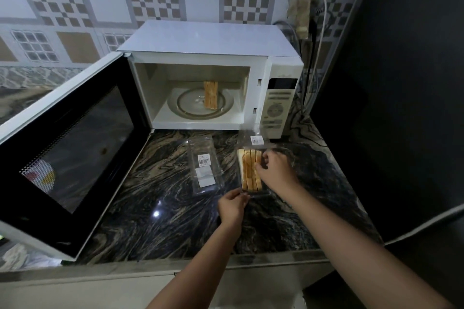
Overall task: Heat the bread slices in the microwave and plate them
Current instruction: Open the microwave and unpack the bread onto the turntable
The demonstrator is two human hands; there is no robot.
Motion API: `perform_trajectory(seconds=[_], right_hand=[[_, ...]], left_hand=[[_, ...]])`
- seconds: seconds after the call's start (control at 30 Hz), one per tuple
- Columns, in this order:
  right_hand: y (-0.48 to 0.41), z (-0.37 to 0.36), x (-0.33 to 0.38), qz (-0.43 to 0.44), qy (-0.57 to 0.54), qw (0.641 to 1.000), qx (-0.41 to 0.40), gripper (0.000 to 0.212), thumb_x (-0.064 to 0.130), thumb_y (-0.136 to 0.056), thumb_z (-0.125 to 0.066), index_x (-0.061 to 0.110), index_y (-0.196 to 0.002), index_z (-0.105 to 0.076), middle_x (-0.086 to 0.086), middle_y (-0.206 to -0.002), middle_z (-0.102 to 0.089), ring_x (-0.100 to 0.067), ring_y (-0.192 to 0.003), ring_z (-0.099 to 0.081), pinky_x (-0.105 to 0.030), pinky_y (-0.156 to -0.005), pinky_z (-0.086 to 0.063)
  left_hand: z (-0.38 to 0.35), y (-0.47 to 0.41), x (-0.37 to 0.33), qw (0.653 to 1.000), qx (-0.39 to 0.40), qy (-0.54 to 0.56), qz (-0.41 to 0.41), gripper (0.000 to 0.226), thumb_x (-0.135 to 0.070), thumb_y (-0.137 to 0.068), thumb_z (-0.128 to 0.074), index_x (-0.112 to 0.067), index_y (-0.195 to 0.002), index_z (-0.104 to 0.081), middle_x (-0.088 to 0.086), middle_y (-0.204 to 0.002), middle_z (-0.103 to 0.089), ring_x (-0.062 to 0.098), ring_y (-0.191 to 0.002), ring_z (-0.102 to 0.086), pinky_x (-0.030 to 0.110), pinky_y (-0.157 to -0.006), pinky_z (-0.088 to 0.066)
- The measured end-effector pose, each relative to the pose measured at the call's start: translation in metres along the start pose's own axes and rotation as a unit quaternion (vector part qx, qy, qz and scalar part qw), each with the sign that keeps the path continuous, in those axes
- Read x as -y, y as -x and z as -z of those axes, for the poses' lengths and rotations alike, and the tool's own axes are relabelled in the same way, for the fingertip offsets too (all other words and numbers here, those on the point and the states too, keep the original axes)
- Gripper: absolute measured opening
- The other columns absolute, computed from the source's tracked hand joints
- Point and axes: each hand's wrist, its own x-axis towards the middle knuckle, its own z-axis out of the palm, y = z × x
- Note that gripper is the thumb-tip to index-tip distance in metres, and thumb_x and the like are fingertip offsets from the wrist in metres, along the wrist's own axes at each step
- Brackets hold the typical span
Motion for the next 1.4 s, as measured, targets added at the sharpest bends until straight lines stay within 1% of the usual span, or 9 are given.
perform_trajectory(seconds=[0.17, 0.27, 0.43, 0.53, 0.7, 0.8, 1.03, 1.17, 1.4], right_hand=[[-0.005, -0.03, 0.005, -0.11, -0.044, 0.991, 0.056, 0.043, 0.032, -0.085, -0.065, 0.002, -0.115, -0.061, -0.016, -0.116, -0.062, -0.029, -0.105, -0.061, -0.026, -0.082, -0.047], [-0.005, -0.041, 0.008, -0.146, -0.12, 0.981, 0.051, 0.037, 0.03, -0.082, -0.068, 0.008, -0.112, -0.066, -0.011, -0.115, -0.066, -0.025, -0.105, -0.062, -0.024, -0.083, -0.047], [-0.003, -0.05, 0.014, -0.212, -0.163, 0.963, 0.037, 0.031, 0.033, -0.083, -0.068, 0.01, -0.104, -0.068, -0.009, -0.11, -0.068, -0.024, -0.102, -0.063, -0.023, -0.076, -0.044], [-0.002, -0.052, 0.016, -0.219, -0.156, 0.963, 0.018, 0.03, 0.034, -0.082, -0.068, 0.011, -0.101, -0.069, -0.007, -0.107, -0.069, -0.023, -0.098, -0.065, -0.02, -0.071, -0.041], [-0.003, -0.053, 0.016, -0.214, -0.135, 0.967, 0.003, 0.033, 0.034, -0.08, -0.068, 0.01, -0.102, -0.068, -0.008, -0.107, -0.069, -0.025, -0.101, -0.064, -0.023, -0.076, -0.044], [-0.004, -0.052, 0.015, -0.216, -0.136, 0.967, -0.001, 0.029, 0.032, -0.079, -0.068, 0.011, -0.098, -0.07, -0.007, -0.103, -0.071, -0.024, -0.097, -0.066, -0.022, -0.073, -0.045], [-0.013, -0.029, 0.013, -0.182, -0.057, 0.982, 0.001, 0.031, 0.035, -0.071, -0.072, 0.014, -0.094, -0.07, -0.007, -0.1, -0.07, -0.027, -0.094, -0.067, -0.03, -0.075, -0.054], [-0.009, -0.011, 0.006, -0.163, 0.021, 0.986, 0.021, 0.044, 0.04, -0.07, -0.073, 0.009, -0.101, -0.067, -0.01, -0.108, -0.067, -0.028, -0.097, -0.065, -0.03, -0.074, -0.051], [0.013, 0.014, -0.014, -0.138, 0.09, 0.985, 0.046, 0.049, 0.042, -0.071, -0.071, 0.011, -0.107, -0.061, -0.009, -0.114, -0.063, -0.027, -0.101, -0.062, -0.029, -0.071, -0.048]], left_hand=[[-0.003, -0.002, 0.001, 1.0, 0.003, 0.016, 0.006, 0.033, 0.012, -0.08, -0.061, 0.013, -0.113, -0.059, 0.029, -0.108, -0.064, 0.029, -0.09, -0.063, 0.031, -0.083, -0.053], [-0.003, -0.003, 0.002, 1.0, 0.011, 0.02, 0.007, 0.033, 0.013, -0.081, -0.06, 0.012, -0.113, -0.059, 0.025, -0.099, -0.065, 0.022, -0.077, -0.063, 0.025, -0.076, -0.053], [-0.003, -0.003, 0.006, 1.0, 0.02, 0.017, 0.005, 0.031, 0.009, -0.084, -0.058, 0.01, -0.115, -0.058, 0.02, -0.097, -0.065, 0.017, -0.075, -0.062, 0.024, -0.077, -0.052], [-0.004, -0.003, 0.007, 1.0, 0.013, 0.009, -0.006, 0.03, 0.007, -0.086, -0.056, 0.009, -0.116, -0.059, 0.023, -0.104, -0.066, 0.015, -0.073, -0.062, 0.018, -0.066, -0.053], [-0.009, 0.002, 0.009, 1.0, 0.004, 0.013, -0.006, 0.03, 0.009, -0.086, -0.055, 0.01, -0.116, -0.058, 0.023, -0.108, -0.065, 0.017, -0.076, -0.061, 0.023, -0.075, -0.052], [-0.012, 0.002, 0.008, 0.999, -0.009, 0.038, 0.008, 0.034, 0.011, -0.085, -0.055, 0.011, -0.119, -0.055, 0.023, -0.109, -0.064, 0.013, -0.071, -0.06, 0.018, -0.069, -0.052], [-0.016, -0.002, 0.005, 0.995, -0.031, 0.077, 0.062, 0.038, 0.012, -0.082, -0.06, 0.009, -0.12, -0.055, 0.027, -0.112, -0.063, 0.02, -0.074, -0.062, 0.033, -0.087, -0.053], [-0.018, -0.004, 0.003, 0.995, -0.036, 0.078, 0.053, 0.04, 0.013, -0.081, -0.06, 0.008, -0.12, -0.055, 0.028, -0.109, -0.064, 0.018, -0.072, -0.062, 0.028, -0.08, -0.053], [-0.021, -0.005, 0.004, 0.999, -0.033, 0.023, 0.034, 0.033, 0.009, -0.079, -0.065, 0.003, -0.112, -0.062, 0.02, -0.095, -0.068, 0.028, -0.087, -0.066, 0.034, -0.084, -0.053]])
